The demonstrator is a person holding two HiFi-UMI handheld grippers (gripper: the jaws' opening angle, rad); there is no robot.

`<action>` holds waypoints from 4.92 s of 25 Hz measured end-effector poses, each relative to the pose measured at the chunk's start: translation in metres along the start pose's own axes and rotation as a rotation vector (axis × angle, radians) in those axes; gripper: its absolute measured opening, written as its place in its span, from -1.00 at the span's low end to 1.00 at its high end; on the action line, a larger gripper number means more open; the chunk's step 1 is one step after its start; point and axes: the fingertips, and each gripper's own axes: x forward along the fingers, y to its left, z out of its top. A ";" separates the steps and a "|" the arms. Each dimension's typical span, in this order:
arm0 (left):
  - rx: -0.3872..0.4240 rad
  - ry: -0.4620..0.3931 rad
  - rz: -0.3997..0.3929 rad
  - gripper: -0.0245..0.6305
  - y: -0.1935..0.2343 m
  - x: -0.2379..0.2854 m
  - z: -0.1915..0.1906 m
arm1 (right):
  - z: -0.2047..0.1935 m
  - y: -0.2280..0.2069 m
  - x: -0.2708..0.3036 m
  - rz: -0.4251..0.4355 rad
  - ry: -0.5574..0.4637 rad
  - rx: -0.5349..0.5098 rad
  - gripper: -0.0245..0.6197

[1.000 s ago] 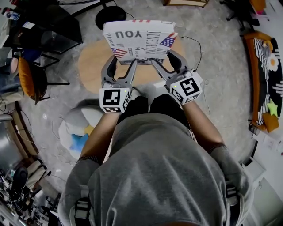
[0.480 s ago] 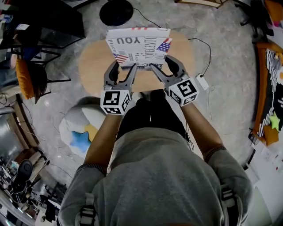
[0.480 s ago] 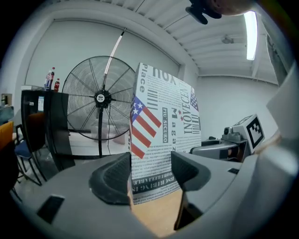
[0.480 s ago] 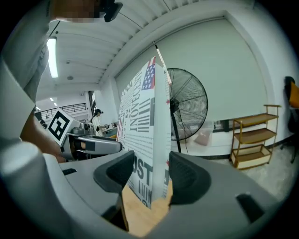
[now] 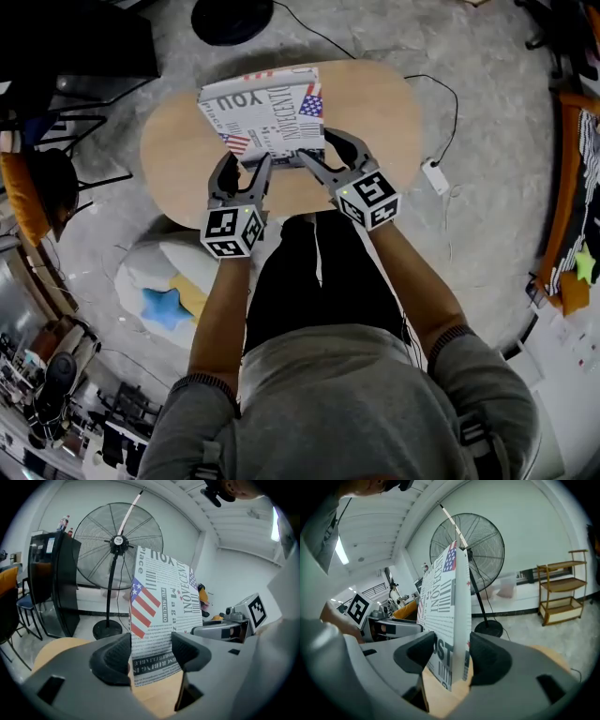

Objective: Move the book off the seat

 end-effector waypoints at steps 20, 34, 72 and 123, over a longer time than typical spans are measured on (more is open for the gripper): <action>-0.175 0.277 0.063 -0.01 0.097 0.145 -0.169 | -0.166 -0.112 0.141 0.054 0.294 0.359 -0.17; -0.228 0.323 0.077 -0.01 0.121 0.164 -0.185 | -0.179 -0.141 0.158 -0.028 0.362 0.478 0.03; 0.093 -0.019 -0.184 -0.04 -0.075 -0.079 0.115 | 0.113 0.084 -0.071 0.177 0.053 -0.009 -0.11; 0.342 -0.495 -0.194 -0.88 -0.150 -0.226 0.283 | 0.276 0.181 -0.204 0.166 -0.375 -0.426 -0.91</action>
